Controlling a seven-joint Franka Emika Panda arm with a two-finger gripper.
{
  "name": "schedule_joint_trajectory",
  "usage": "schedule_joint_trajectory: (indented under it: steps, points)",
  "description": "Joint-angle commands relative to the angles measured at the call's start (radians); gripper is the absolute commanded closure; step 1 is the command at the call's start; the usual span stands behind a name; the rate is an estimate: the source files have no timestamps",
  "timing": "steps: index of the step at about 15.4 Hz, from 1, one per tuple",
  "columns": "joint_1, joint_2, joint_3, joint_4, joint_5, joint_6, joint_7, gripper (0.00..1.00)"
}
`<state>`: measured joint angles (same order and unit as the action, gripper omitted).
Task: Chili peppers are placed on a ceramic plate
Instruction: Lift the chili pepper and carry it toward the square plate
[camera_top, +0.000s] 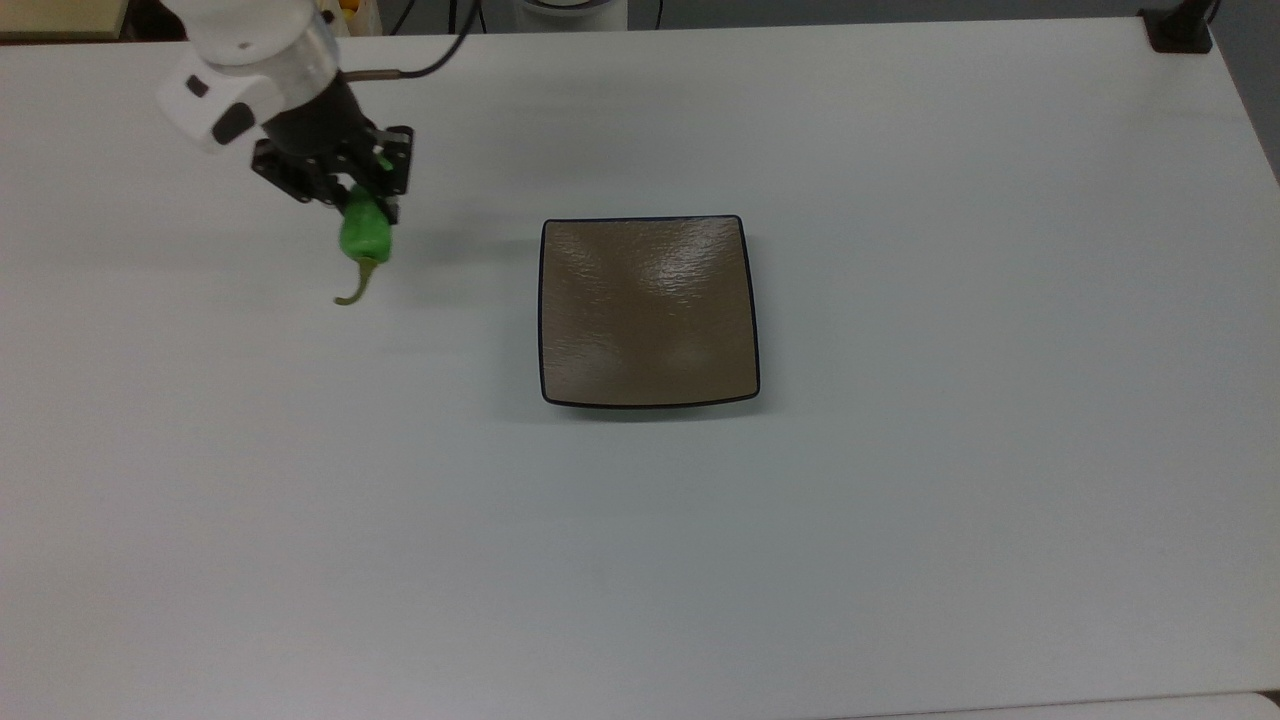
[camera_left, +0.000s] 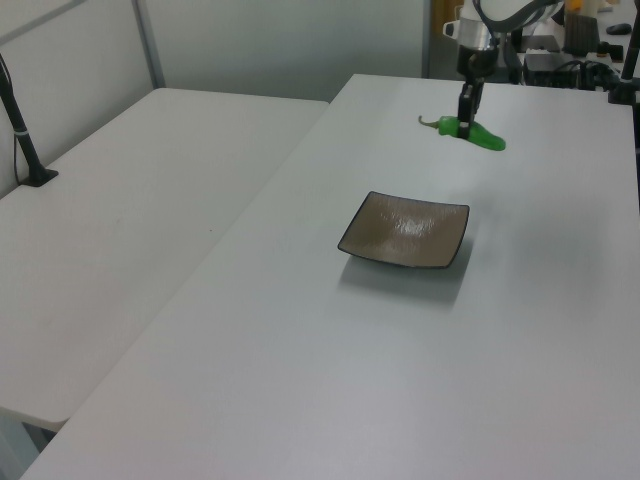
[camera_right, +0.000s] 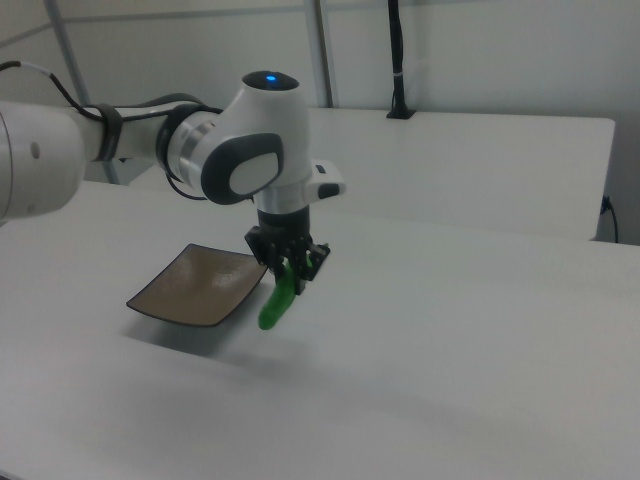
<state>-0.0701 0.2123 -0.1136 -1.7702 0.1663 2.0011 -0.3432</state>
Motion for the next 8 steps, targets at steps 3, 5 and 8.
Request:
schedule_joint_trajectory:
  steps: [3,5,8]
  points:
    - [0.036,0.041,0.176,0.073,0.018,0.019,0.286,0.71]
    - [0.067,0.096,0.193,0.110,0.015,0.028,0.390,0.66]
    - [0.107,0.153,0.247,0.138,0.013,0.115,0.470,0.66]
